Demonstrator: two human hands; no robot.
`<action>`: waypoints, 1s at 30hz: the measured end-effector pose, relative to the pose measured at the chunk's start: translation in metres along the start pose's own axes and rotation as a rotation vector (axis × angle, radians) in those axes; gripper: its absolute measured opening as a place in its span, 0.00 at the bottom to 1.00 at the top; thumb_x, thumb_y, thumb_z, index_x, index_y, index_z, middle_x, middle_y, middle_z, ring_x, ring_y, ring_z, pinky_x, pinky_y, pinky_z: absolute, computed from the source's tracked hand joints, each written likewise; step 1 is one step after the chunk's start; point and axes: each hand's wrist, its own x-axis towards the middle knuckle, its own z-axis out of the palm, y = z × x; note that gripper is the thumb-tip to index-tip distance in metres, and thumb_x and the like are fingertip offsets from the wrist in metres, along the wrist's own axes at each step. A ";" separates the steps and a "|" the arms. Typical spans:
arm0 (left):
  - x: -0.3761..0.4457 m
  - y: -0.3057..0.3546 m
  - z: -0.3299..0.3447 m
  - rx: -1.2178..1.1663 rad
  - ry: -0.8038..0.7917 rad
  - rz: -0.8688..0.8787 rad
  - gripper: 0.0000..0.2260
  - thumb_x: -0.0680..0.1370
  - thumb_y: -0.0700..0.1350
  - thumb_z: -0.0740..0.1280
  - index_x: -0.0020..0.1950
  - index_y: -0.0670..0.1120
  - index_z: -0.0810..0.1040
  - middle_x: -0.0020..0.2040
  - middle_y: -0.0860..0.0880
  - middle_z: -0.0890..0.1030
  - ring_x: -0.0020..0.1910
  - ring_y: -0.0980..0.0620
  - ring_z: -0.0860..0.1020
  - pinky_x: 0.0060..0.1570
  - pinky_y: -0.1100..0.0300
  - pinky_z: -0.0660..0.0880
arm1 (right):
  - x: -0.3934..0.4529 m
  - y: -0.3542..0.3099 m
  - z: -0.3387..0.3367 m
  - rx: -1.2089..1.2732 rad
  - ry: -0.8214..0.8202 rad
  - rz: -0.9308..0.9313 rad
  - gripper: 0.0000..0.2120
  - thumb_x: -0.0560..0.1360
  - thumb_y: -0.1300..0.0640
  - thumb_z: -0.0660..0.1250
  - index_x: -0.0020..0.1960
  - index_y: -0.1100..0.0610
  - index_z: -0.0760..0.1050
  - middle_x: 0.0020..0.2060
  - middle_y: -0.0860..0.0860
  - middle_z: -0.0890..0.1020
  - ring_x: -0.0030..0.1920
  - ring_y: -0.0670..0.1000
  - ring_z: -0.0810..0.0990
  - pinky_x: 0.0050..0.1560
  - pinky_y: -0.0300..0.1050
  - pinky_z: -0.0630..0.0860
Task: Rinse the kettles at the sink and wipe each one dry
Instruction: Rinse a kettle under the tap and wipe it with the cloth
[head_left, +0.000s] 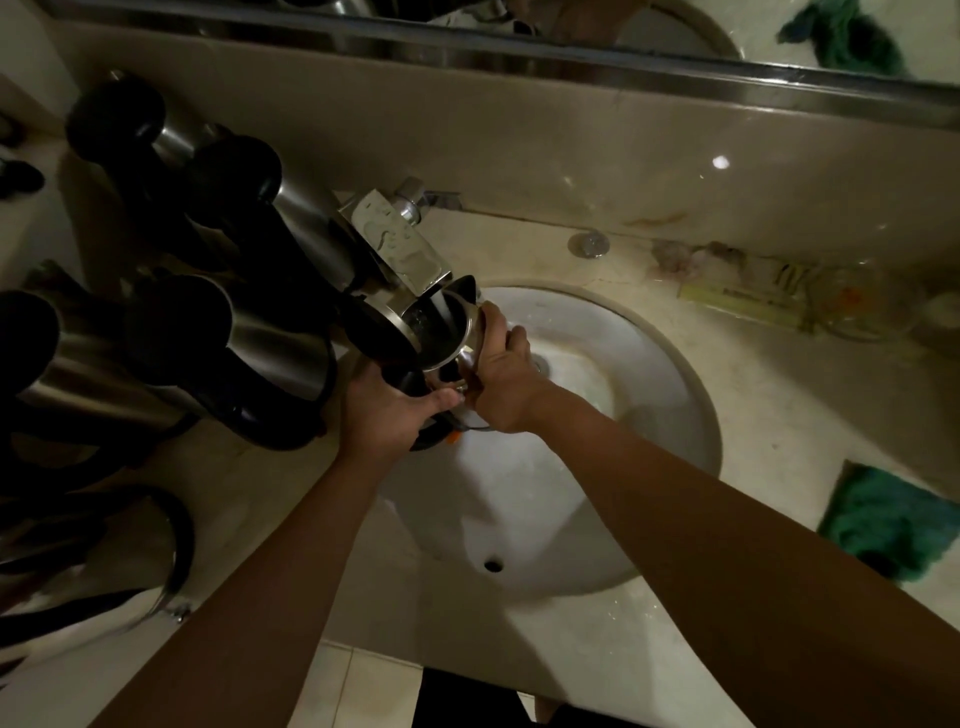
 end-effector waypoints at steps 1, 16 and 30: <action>0.000 0.000 0.000 -0.003 -0.003 0.004 0.36 0.56 0.57 0.83 0.61 0.58 0.76 0.56 0.56 0.81 0.56 0.50 0.81 0.49 0.44 0.83 | 0.000 0.000 0.000 0.014 -0.005 0.004 0.59 0.69 0.47 0.77 0.76 0.37 0.31 0.78 0.64 0.47 0.80 0.69 0.51 0.77 0.65 0.63; -0.001 0.000 -0.001 -0.022 -0.047 0.015 0.30 0.62 0.48 0.84 0.58 0.59 0.74 0.51 0.62 0.78 0.56 0.51 0.80 0.51 0.44 0.82 | -0.003 0.003 0.000 0.018 -0.004 0.016 0.60 0.71 0.52 0.77 0.78 0.40 0.30 0.79 0.64 0.47 0.79 0.70 0.53 0.76 0.65 0.64; -0.003 0.003 -0.006 -0.024 -0.049 0.020 0.31 0.61 0.49 0.84 0.59 0.60 0.73 0.53 0.61 0.77 0.57 0.50 0.80 0.50 0.44 0.83 | -0.002 0.002 0.002 0.013 0.013 0.011 0.59 0.70 0.53 0.78 0.74 0.35 0.30 0.79 0.65 0.47 0.79 0.70 0.53 0.75 0.66 0.65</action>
